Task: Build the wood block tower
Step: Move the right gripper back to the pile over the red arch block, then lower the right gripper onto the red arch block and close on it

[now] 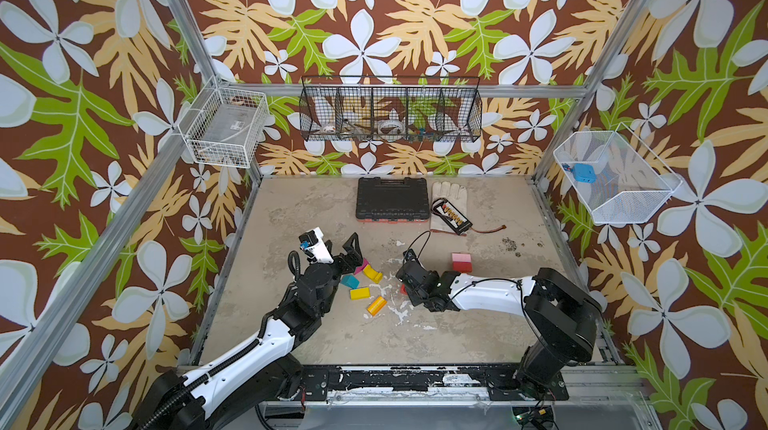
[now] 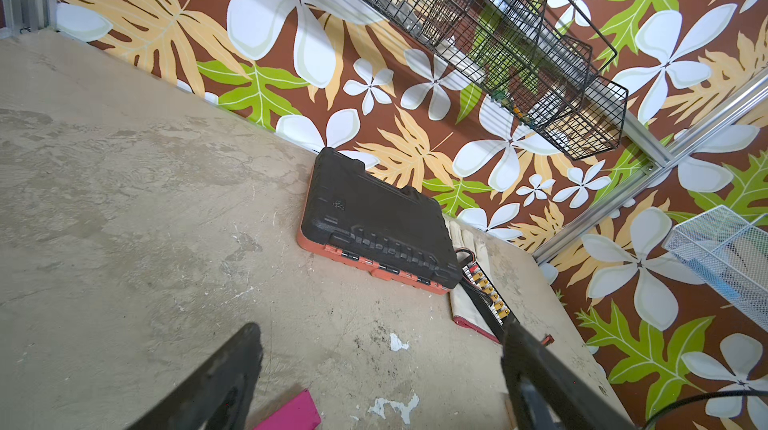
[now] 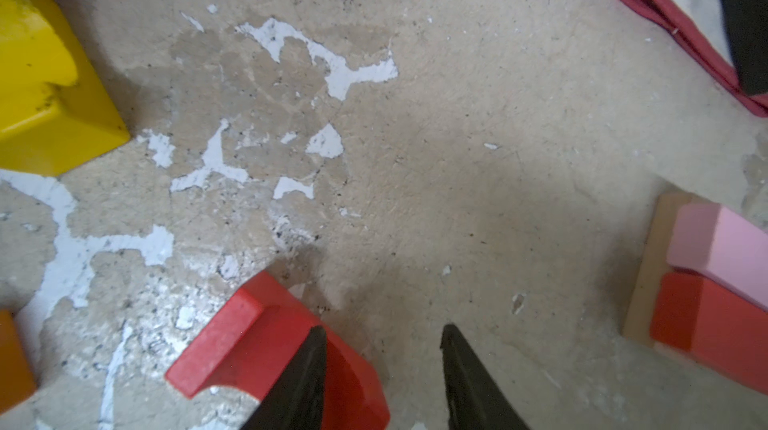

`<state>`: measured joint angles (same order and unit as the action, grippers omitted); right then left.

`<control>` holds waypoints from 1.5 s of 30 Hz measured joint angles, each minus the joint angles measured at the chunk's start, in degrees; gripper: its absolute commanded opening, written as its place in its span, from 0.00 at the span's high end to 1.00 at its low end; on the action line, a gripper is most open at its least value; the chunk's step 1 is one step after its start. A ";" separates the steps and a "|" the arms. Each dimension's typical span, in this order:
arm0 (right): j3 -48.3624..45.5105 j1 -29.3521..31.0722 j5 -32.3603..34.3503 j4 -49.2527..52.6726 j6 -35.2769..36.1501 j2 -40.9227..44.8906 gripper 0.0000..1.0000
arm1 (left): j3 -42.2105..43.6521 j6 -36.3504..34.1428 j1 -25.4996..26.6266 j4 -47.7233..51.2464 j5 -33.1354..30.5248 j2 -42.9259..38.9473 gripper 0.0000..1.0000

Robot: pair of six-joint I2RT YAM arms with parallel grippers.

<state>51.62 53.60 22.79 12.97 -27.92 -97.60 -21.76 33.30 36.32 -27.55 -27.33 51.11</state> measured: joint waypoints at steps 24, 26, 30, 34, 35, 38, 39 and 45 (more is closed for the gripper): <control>-3.69 -1.42 -7.28 4.15 -12.57 5.79 0.56 | 0.00 -0.22 0.00 -0.04 0.00 1.51 0.09; -3.98 -1.42 -7.76 4.17 -13.11 5.77 0.61 | 0.00 -0.22 0.00 -0.04 0.00 1.49 0.09; -3.98 -1.42 -8.26 3.67 -13.86 5.55 0.65 | 0.00 -0.24 0.00 -0.04 0.02 1.46 0.09; -3.87 -1.42 -8.37 3.65 -13.88 5.55 0.66 | 0.00 -0.24 0.00 -0.04 0.02 1.42 0.09; -3.76 -1.42 -8.33 3.65 -13.88 5.42 0.65 | 0.00 -0.28 0.00 -0.04 0.02 1.40 0.08; -3.26 -1.46 -7.93 3.69 -13.86 4.85 0.66 | 0.00 -0.39 0.00 -0.04 0.02 1.40 0.09; -3.19 -1.46 -7.87 3.65 -13.86 4.81 0.66 | 0.00 -0.39 0.00 -0.04 0.02 1.40 0.09; -2.93 -1.49 -7.74 3.63 -13.86 4.81 0.79 | 0.00 -0.39 0.00 -0.04 0.02 1.40 0.09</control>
<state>48.69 52.12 15.05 16.60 -41.78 -92.79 -21.76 32.91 36.32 -27.59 -27.31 52.51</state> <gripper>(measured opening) 0.246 0.914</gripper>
